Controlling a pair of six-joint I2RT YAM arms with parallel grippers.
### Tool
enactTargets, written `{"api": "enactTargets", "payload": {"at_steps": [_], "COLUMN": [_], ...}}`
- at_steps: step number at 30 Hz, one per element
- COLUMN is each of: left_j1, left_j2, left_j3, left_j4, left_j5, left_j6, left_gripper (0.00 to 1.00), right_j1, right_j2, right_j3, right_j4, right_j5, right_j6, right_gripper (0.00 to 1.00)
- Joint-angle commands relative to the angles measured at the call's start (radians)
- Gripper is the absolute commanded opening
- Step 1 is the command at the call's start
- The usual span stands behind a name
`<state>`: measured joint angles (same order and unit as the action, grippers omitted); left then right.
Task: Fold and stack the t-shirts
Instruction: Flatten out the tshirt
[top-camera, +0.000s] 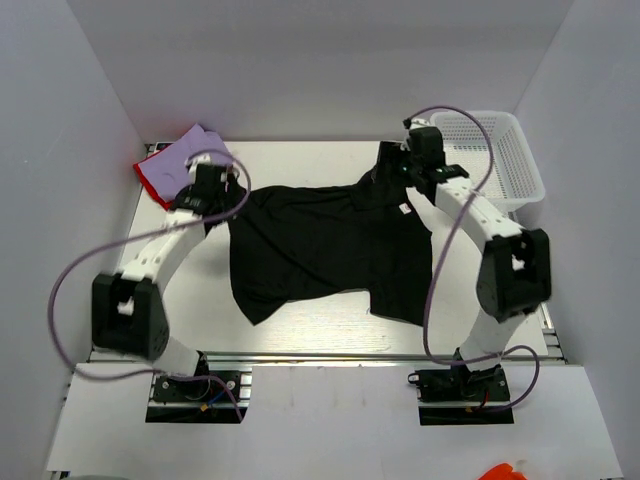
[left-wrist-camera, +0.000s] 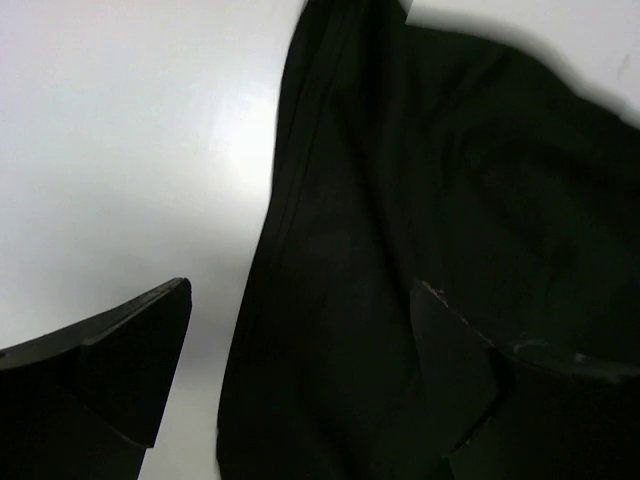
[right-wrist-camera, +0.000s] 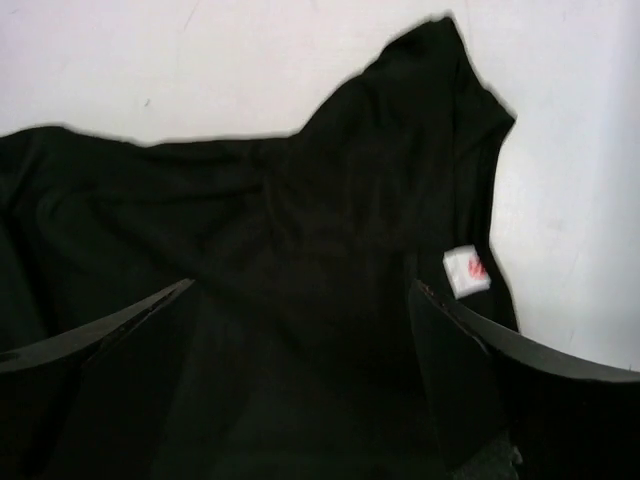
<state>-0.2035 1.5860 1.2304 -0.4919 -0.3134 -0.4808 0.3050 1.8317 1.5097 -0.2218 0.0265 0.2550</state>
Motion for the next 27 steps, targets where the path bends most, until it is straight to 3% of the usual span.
{"api": "enactTargets", "payload": {"at_steps": [1,5,11,16,23,27], "left_j1": [-0.016,-0.016,-0.016,-0.025,-0.045,-0.045], "left_j2": [-0.188,-0.386,-0.573,-0.546,-0.474,-0.425], "left_j3": [-0.281,-0.482,-0.681,-0.7,-0.7,-0.7], "left_j4": [-0.027,-0.042,-0.08,-0.128,-0.068,-0.05], "left_j5": [0.127,0.209,0.29,0.203,0.174,0.106], "left_j6": [-0.133,-0.183,-0.255,-0.255,-0.225,-0.225], "left_gripper": [1.0,1.0,0.88,0.8,0.55,0.54], "right_j1": [-0.003,-0.006,-0.006,-0.004,-0.006,-0.006], "right_j2": [-0.142,-0.245,-0.364,-0.4,-0.41,-0.42], "right_j3": [-0.15,-0.279,-0.431,-0.465,-0.497,-0.511], "right_j4": [0.018,0.025,0.036,0.045,0.036,0.033], "right_j5": [-0.048,-0.062,-0.054,-0.046,-0.043,-0.037], "right_j6": [0.072,0.116,0.145,0.15,0.161,0.162], "right_gripper": [0.9,0.9,0.9,0.9,0.9,0.9]}}
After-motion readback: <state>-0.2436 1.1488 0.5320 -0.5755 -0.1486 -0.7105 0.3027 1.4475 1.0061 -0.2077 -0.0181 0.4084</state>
